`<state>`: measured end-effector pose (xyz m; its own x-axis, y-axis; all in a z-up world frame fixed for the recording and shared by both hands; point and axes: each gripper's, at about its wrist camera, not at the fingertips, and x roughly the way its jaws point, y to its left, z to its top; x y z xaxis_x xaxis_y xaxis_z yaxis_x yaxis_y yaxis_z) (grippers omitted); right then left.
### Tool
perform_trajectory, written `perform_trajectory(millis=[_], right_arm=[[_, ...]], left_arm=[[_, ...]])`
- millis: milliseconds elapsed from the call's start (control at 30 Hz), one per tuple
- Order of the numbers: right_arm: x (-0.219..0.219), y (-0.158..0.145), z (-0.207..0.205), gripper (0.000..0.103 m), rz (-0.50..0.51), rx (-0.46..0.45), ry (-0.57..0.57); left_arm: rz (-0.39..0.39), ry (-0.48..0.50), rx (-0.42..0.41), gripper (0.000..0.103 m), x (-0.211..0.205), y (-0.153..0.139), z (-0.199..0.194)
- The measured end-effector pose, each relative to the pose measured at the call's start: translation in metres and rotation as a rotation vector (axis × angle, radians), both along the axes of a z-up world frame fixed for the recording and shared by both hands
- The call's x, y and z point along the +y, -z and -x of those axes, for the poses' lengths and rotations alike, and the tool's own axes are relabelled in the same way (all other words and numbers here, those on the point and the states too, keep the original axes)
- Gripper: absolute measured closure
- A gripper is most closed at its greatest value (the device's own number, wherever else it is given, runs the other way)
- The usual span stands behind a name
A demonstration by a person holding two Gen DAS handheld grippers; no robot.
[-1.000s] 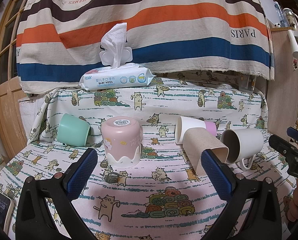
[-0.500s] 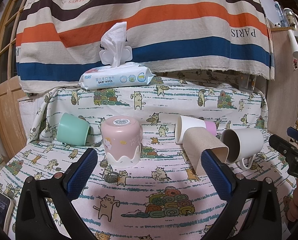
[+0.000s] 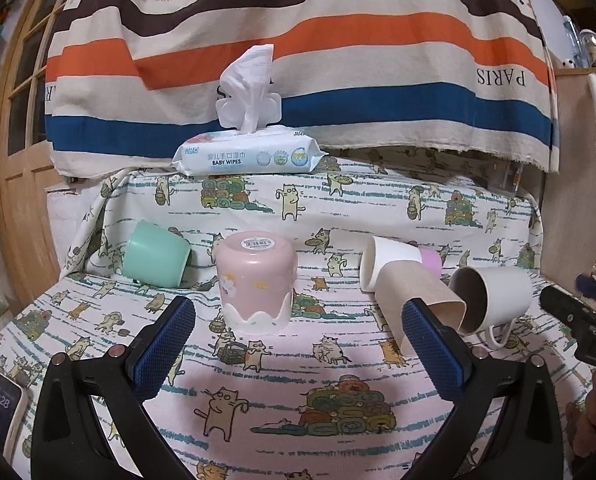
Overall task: Flip cup upside down
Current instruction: 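Move the right tool to the tall beige cup and close on it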
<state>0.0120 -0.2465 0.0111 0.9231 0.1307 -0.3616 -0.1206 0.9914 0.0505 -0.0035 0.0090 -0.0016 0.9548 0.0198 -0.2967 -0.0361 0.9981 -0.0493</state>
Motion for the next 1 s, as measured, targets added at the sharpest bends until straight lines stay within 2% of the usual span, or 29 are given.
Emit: perform_trajectory(millis=[100, 267, 400, 567, 800, 1000], right_arm=[[0.005, -0.007, -0.004, 0.0, -0.06, 0.04, -0.054], [0.028, -0.032, -0.018, 0.0, -0.072, 0.083, -0.142], [0.046, -0.043, -0.049, 0.0, -0.098, 0.234, -0.173], [0.072, -0.037, -0.086, 0.005, -0.075, 0.425, -0.185], [0.103, -0.02, -0.14, 0.011, -0.023, 0.642, -0.169], [0.12, -0.003, -0.172, 0.011, 0.071, 0.727, -0.123]], left_arm=[[-0.015, 0.005, -0.009, 0.0, -0.004, -0.001, 0.002], [-0.029, -0.008, -0.005, 0.0, -0.006, -0.002, 0.001], [-0.021, -0.034, 0.003, 0.0, -0.002, -0.002, -0.001], [0.005, -0.093, 0.013, 0.0, 0.009, -0.001, -0.002], [0.026, -0.096, 0.026, 0.0, 0.014, 0.001, -0.004], [0.029, -0.098, 0.03, 0.0, 0.014, 0.001, -0.005]])
